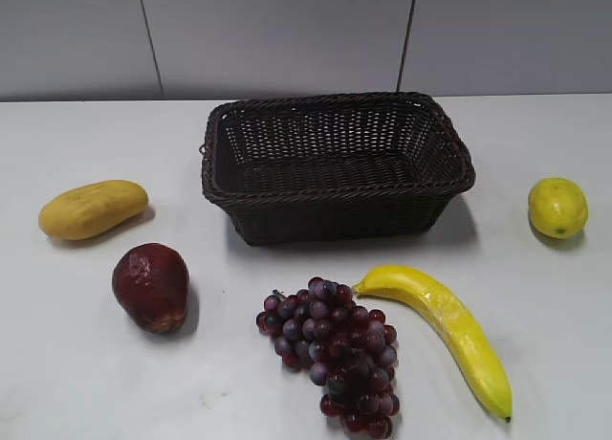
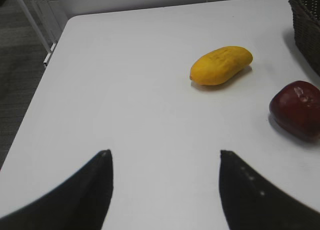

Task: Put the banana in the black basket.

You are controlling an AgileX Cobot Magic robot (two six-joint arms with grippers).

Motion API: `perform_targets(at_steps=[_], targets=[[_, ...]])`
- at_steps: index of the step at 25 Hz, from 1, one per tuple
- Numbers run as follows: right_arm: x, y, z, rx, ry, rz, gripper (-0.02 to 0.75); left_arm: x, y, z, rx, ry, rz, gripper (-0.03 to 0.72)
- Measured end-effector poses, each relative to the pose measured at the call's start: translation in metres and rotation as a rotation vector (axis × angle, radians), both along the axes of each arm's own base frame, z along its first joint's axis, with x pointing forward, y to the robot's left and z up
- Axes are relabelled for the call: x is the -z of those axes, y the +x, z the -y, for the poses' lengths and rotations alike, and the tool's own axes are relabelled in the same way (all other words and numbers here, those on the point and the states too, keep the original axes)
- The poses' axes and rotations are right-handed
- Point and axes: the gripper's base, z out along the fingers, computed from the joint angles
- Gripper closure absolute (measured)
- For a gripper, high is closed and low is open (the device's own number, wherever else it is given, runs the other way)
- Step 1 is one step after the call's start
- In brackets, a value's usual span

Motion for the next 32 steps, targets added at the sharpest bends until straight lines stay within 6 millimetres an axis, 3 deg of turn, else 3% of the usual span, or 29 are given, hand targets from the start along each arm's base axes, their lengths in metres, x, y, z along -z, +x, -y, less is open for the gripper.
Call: perform_targets(at_steps=[15, 24, 32], targets=[[0.000, 0.006, -0.001, -0.004, 0.003, -0.040, 0.184, 0.000, 0.000, 0.000, 0.000, 0.000, 0.000, 0.196], [0.000, 0.056, -0.013, -0.070, 0.065, -0.311, 0.184, 0.000, 0.000, 0.000, 0.000, 0.000, 0.000, 0.196], [-0.005, 0.105, -0.018, -0.112, 0.040, -0.411, 0.184, 0.000, 0.000, 0.000, 0.000, 0.000, 0.000, 0.196]])
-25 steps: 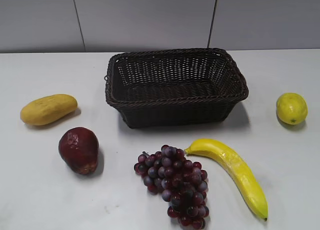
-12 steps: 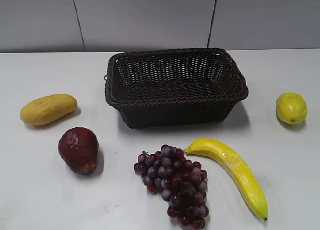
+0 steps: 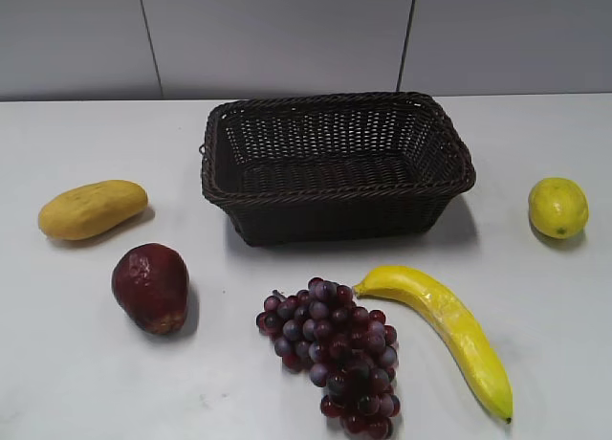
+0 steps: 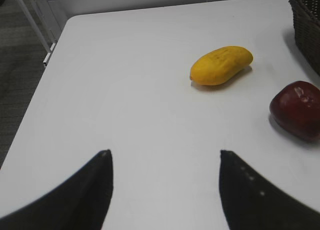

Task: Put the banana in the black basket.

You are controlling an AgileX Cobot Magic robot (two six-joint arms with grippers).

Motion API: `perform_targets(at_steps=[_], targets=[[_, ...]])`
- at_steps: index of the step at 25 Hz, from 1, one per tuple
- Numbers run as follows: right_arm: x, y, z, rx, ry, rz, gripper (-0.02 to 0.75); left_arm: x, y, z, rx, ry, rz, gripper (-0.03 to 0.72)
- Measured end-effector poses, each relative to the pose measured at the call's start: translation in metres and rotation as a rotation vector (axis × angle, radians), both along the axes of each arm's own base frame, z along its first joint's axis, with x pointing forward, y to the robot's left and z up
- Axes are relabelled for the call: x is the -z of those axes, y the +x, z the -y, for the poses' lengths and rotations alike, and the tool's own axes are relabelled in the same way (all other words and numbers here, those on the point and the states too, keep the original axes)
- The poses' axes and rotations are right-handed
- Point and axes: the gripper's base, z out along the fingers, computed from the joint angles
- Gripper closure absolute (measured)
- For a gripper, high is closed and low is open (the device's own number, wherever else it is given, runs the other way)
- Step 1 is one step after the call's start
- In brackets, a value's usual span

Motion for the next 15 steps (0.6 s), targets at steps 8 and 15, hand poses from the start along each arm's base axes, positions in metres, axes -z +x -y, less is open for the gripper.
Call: perform_targets(at_steps=[8, 15], targets=[[0.016, 0.049, -0.006, -0.049, 0.001, -0.118, 0.184, 0.000, 0.000, 0.000, 0.000, 0.000, 0.000, 0.196], [0.041, 0.074, -0.018, -0.126, -0.015, -0.221, 0.184, 0.000, 0.000, 0.000, 0.000, 0.000, 0.000, 0.196]])
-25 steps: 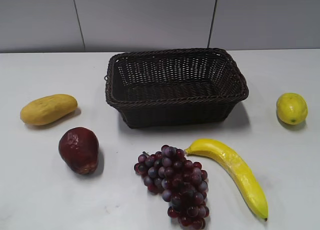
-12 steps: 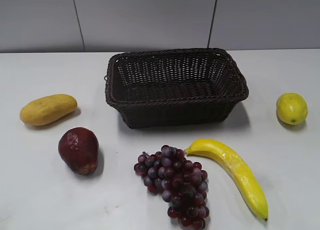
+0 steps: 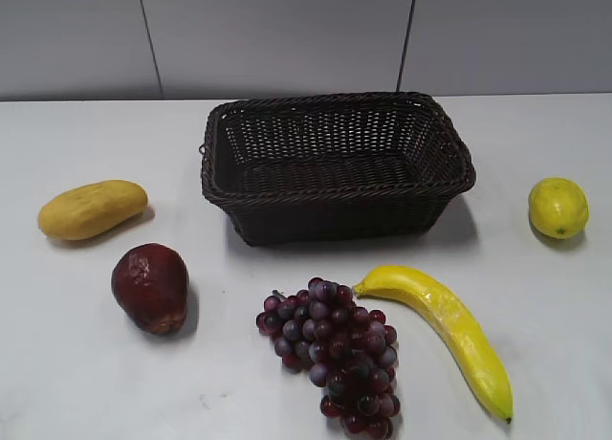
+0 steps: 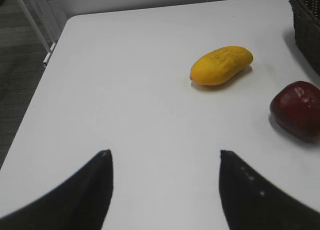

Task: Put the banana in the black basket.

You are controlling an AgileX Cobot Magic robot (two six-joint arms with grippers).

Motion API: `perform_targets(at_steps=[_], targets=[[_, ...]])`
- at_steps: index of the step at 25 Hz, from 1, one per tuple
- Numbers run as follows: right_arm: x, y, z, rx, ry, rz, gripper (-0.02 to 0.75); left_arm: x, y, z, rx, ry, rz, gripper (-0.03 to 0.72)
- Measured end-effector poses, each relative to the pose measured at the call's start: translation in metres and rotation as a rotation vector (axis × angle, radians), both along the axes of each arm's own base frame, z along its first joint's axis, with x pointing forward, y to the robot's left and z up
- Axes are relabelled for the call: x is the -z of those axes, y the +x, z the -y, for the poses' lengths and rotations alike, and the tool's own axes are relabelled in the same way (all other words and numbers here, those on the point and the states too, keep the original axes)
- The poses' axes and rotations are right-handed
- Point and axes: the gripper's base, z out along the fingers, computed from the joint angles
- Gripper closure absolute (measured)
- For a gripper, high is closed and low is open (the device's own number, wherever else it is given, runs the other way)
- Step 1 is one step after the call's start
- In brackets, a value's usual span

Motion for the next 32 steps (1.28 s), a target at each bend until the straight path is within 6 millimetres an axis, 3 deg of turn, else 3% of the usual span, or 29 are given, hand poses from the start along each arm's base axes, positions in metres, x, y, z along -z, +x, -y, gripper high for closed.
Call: perform_targets(at_steps=[14, 21, 32], targets=[[0.056, 0.035, -0.084, -0.199, -0.003, -0.164, 0.184, 0.000, 0.000, 0.000, 0.000, 0.000, 0.000, 0.167], [0.077, 0.057, -0.097, -0.193, -0.025, -0.230, 0.184, 0.000, 0.000, 0.000, 0.000, 0.000, 0.000, 0.168], [0.107, 0.069, -0.102, -0.181, -0.051, -0.284, 0.184, 0.000, 0.000, 0.000, 0.000, 0.000, 0.000, 0.168]])
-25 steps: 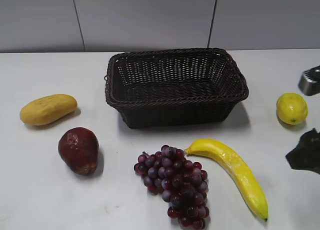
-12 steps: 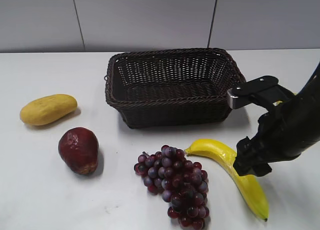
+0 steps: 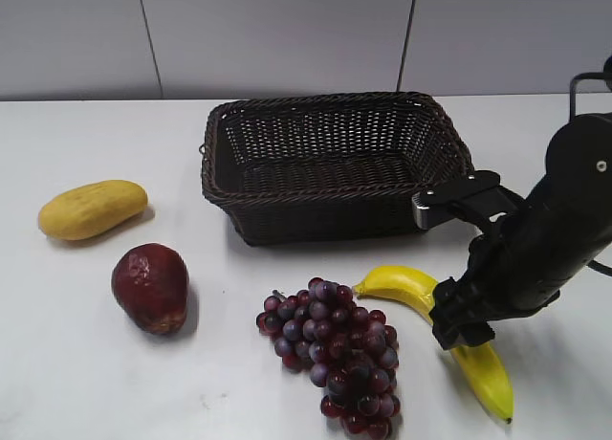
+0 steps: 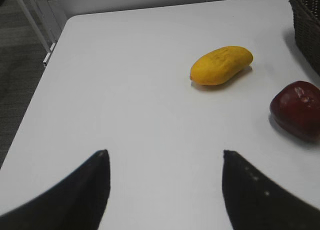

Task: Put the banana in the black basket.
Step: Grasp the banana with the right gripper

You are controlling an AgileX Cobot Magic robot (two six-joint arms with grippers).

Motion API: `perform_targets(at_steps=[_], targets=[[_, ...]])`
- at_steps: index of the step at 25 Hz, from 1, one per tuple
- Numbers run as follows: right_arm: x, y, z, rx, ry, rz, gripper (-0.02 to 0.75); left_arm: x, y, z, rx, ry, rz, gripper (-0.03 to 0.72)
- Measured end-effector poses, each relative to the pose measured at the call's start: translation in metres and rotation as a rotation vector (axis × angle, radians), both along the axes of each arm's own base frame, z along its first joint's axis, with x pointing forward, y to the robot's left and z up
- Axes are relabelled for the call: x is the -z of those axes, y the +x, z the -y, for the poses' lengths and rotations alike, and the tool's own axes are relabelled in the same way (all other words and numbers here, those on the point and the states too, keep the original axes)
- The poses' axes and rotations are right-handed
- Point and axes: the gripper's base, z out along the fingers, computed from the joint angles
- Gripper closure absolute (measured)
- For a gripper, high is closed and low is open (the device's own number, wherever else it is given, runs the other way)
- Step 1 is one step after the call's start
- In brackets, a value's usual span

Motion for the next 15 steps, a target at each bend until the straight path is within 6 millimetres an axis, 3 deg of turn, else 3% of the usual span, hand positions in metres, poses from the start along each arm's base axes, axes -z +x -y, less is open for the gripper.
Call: perform_targets(at_steps=[15], targets=[[0.0116, 0.0044, -0.0020, 0.014, 0.002, 0.003, 0.189, 0.0000, 0.0000, 0.0000, 0.000, 0.000, 0.000, 0.168]])
